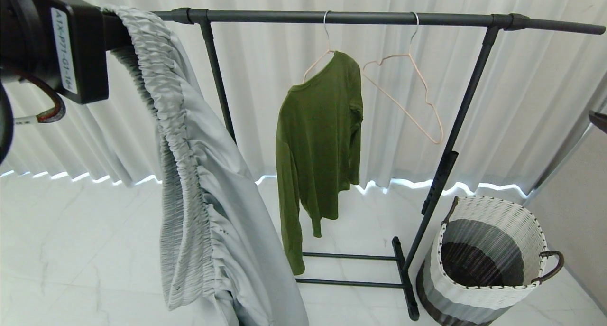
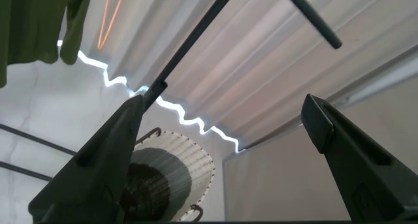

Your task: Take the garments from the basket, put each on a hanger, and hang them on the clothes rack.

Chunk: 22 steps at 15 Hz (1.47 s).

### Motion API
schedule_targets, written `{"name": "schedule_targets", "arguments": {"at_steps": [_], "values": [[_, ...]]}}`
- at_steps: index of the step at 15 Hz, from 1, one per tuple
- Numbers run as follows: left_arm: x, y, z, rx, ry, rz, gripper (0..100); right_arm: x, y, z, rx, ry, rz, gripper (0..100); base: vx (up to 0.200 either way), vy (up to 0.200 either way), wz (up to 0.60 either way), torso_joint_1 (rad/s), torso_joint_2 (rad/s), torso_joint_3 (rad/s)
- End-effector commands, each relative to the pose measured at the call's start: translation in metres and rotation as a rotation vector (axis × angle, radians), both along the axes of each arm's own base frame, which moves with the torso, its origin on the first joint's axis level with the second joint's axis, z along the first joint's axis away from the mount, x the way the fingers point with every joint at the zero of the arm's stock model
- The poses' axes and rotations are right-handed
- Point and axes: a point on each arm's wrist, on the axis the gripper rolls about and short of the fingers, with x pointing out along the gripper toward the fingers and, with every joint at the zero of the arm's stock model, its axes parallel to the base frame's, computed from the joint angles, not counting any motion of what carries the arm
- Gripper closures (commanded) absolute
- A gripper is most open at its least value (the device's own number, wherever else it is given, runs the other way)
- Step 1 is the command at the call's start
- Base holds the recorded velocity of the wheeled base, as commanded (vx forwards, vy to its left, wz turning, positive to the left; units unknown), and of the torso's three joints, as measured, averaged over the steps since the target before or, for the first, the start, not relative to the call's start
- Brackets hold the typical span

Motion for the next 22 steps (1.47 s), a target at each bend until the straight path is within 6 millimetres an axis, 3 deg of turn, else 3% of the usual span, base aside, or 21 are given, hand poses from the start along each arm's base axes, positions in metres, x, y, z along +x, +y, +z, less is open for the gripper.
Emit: {"name": "schedule_targets", "arguments": {"at_steps": [1,9,14,18,20,22], "values": [[-0.001,0.001,0.000,-0.002,-0.002,0.000,100,0.001,0.000,0.000,0.000,0.001,0.001,0,0.000,0.000,0.00,0.217,-0.49,-0.286],[-0.002,0.002,0.000,-0.002,-0.001,0.000,100,0.006,-0.001,0.002,0.015,-0.014,-0.012,0,0.000,0.000,0.00,0.217,-0.48,-0.261],[0.002,0.006,0.000,-0.004,-0.002,0.034,100,0.032,0.007,0.021,0.241,-0.086,0.020,0,0.000,0.000,0.00,0.022,-0.04,-0.023],[-0.001,0.009,0.001,-0.007,-0.008,0.037,100,0.027,0.016,0.010,0.294,0.145,0.054,0,0.000,0.000,0.00,0.000,0.00,0.000],[-0.002,0.014,0.001,0.014,-0.020,0.051,100,0.014,0.022,0.015,0.389,0.323,0.079,0,0.000,0.000,0.00,0.000,0.00,0.000],[-0.005,0.019,0.000,0.040,-0.031,0.059,100,0.016,0.032,0.020,0.497,0.394,0.093,0,0.000,0.000,0.00,0.000,0.00,0.000]]}}
